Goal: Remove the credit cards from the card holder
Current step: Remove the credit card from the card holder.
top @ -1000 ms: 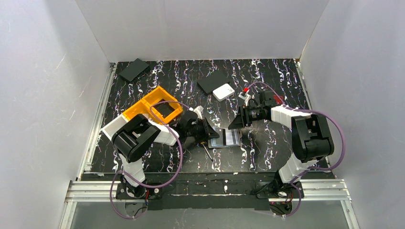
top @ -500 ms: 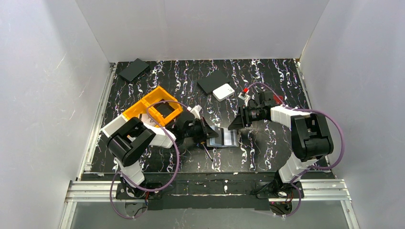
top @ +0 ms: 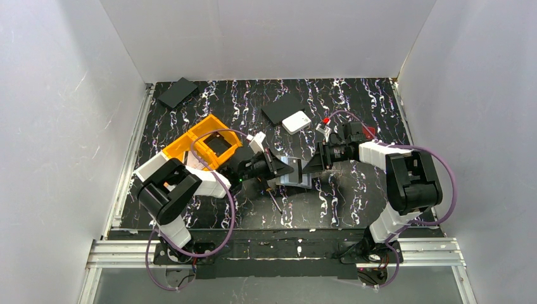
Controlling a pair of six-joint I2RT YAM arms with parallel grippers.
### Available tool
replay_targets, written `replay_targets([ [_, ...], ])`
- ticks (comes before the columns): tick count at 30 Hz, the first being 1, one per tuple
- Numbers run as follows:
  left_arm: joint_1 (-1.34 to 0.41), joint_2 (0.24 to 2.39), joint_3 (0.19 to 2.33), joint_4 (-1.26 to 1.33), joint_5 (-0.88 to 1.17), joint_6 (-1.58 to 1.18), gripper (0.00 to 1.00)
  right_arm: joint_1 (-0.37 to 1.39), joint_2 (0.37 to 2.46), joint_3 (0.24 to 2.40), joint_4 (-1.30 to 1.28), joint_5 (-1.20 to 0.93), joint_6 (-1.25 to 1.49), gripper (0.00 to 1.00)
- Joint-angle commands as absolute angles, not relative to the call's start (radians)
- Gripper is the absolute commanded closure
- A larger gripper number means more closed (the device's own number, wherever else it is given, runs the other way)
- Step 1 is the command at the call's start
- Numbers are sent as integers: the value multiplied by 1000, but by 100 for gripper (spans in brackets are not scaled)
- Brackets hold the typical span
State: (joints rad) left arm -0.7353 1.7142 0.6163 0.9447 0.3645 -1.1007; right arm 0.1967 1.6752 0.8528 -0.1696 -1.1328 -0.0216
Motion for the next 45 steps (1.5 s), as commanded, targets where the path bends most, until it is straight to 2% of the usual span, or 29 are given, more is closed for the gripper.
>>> replay_targets([
  [1,-739,1644,617,1048,391,-1097,100,192,1622,844,-134,-1182,-6,40],
  [12,-739,1668,631,1143,426,-1141,100,178,1583,804,29,-1294,150,40],
  [21,-745,1709,650,1191,438,-1167,100,178,1574,809,34,-1342,169,45],
  [28,-746,1721,648,1209,435,-1172,100,178,1585,819,22,-1364,172,63],
  [32,-747,1723,642,1213,433,-1172,100,175,1589,821,20,-1361,172,81],
  [35,-746,1724,633,1222,431,-1174,100,163,1589,821,20,-1362,170,99],
  [39,-747,1729,622,1236,428,-1177,99,151,1582,818,19,-1357,165,99],
  [43,-738,1726,610,1241,427,-1184,87,138,1574,812,18,-1330,158,99],
  [45,-730,1722,603,1242,430,-1186,84,131,1572,809,17,-1318,153,99],
])
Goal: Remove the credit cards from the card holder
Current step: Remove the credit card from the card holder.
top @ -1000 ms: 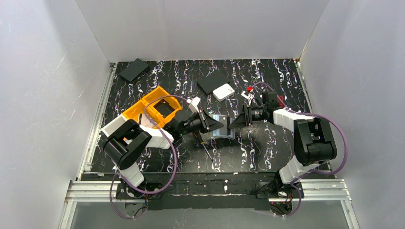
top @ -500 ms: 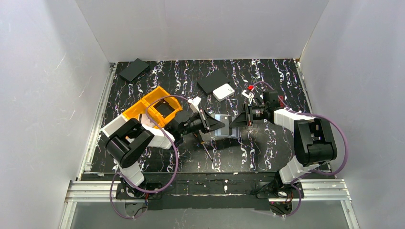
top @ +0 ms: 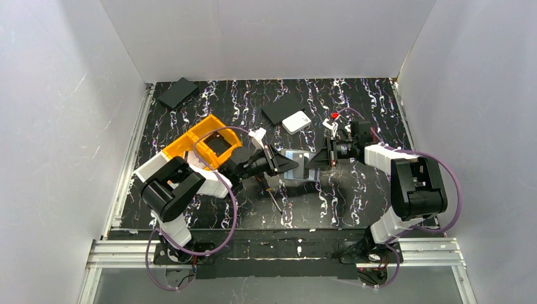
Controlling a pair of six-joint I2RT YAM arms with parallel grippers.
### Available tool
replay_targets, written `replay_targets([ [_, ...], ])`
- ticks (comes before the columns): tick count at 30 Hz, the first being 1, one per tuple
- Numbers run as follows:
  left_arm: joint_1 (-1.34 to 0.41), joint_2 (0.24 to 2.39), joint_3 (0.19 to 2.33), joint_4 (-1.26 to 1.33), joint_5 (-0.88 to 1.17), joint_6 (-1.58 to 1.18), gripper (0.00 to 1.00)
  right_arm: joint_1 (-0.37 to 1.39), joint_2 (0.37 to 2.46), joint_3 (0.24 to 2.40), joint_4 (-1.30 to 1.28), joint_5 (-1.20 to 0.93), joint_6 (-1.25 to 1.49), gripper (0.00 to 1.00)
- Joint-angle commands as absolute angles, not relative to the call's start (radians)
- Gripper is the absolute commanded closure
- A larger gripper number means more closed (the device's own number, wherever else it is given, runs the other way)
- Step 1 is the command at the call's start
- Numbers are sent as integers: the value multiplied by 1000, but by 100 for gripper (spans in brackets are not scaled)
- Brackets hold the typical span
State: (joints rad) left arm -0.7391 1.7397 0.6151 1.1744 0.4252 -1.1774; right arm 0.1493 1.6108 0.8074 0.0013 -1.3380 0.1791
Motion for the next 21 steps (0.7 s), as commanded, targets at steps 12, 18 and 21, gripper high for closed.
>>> replay_targets([
  [12,-695,1747,564,1293,448,-1223,100,124,1577,811,-41,-1240,104,99],
  [18,-656,1769,536,1298,438,-1226,100,104,1565,855,-209,-1132,-53,99],
  [21,-642,1798,543,1275,452,-1222,100,98,1555,861,-231,-1091,-76,99],
])
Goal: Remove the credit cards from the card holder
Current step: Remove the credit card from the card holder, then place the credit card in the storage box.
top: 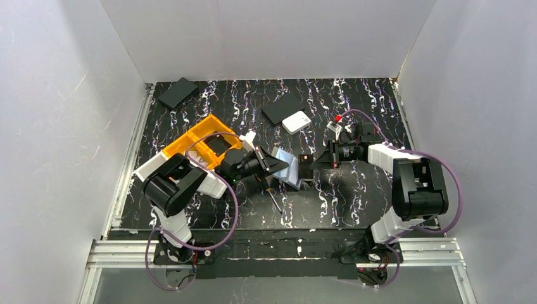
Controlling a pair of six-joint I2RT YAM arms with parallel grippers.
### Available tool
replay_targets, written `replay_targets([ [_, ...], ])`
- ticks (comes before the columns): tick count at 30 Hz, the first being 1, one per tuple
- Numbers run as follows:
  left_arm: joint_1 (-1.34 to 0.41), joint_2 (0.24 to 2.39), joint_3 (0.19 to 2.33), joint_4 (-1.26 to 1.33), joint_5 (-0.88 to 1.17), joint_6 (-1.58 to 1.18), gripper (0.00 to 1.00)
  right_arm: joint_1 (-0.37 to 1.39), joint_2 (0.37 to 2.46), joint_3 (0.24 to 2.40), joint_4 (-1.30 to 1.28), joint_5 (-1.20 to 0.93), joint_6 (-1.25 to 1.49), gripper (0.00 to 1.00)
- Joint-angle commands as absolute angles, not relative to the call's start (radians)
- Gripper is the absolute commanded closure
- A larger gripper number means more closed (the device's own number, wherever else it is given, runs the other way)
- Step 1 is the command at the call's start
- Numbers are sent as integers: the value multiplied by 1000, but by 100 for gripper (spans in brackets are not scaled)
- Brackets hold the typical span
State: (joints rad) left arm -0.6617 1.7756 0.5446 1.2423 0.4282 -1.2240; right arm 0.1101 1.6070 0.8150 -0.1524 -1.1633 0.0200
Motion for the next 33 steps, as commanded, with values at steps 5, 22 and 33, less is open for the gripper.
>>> replay_targets([
  [5,-638,1871,588,1185,479,-1199,100,85,1536,869,-255,-1067,-102,99],
  [22,-633,1504,676,342,204,-778,67,93,1515,900,-354,-1063,-231,99],
  [33,-575,942,574,287,439,-562,2,103,1415,998,-688,-1076,-633,99],
])
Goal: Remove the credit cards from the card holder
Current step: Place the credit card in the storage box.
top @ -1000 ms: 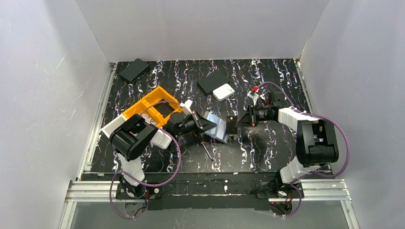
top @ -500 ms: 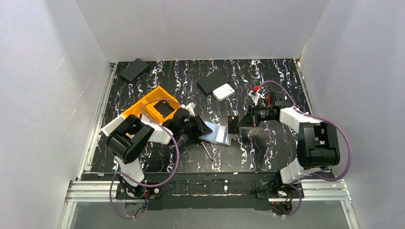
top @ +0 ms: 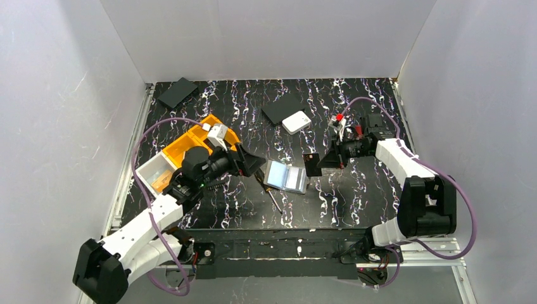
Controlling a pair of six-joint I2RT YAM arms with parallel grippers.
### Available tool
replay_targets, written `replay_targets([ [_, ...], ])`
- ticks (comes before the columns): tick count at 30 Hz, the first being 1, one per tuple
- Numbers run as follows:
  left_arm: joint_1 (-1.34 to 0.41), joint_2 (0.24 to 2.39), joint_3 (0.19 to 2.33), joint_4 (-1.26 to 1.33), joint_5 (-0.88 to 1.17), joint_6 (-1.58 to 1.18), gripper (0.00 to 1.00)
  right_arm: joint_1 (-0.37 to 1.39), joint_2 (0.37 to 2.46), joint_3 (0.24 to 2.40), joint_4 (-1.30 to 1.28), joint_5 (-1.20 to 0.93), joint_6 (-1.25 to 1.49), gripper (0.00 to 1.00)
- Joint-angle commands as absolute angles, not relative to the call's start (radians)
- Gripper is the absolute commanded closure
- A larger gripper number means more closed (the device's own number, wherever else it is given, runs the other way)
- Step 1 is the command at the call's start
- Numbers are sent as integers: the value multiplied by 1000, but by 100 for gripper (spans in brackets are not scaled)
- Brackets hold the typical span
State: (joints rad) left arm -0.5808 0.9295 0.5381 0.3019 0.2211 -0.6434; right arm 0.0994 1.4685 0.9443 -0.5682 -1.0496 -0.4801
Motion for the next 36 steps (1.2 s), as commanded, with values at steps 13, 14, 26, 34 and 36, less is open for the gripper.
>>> replay_targets([
  [13,-832,1192,801,230,418,-226,2,104,1530,1104,-1194,-1155,-1202,99],
  [14,-837,1218,820,230,415,-209,2,106,1535,1105,-1208,-1155,-1221,99],
  [26,-851,1506,1039,235,554,-163,2,115,1545,1100,-1248,-1154,-1288,99],
  [34,-850,1632,1115,255,697,-224,20,117,1548,1103,-1267,-1158,-1306,99],
  [36,-850,1653,1128,259,722,-229,26,117,1548,1104,-1269,-1158,-1308,99],
])
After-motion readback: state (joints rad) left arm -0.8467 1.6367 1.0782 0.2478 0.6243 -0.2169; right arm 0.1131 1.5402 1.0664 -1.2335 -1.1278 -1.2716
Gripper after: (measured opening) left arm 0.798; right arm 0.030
